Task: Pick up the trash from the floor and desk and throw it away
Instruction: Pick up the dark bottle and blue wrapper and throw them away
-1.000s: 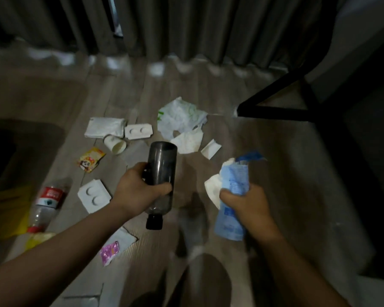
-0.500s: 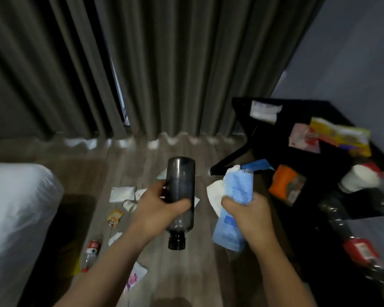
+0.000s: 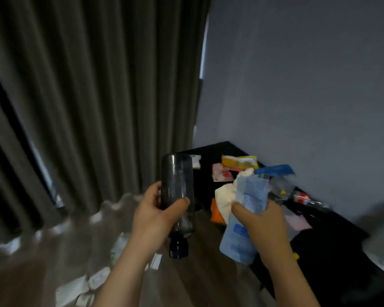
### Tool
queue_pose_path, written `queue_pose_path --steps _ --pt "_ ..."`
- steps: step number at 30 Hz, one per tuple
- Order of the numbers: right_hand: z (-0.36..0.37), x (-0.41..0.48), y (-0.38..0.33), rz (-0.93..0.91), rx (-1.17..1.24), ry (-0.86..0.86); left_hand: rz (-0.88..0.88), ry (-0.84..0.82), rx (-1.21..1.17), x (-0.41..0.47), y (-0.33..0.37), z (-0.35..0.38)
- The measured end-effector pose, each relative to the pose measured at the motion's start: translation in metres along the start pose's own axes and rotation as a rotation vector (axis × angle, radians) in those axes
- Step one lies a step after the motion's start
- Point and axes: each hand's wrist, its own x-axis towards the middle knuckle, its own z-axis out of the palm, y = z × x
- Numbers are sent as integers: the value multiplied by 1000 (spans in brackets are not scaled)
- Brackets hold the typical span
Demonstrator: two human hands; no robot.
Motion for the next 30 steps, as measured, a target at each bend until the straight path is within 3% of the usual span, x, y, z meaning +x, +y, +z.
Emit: queue_pose_path --steps 7,16,30 --pt "-78 -63 -19 25 -71 363 -81 -347 -175 -17 21 70" --pt "-214 -176 -64 34 -154 809 -27 -921 -224 -129 53 199" --pt "-402 -502 -113 80 -320 1349 -106 -1488 -360 -479 81 312"
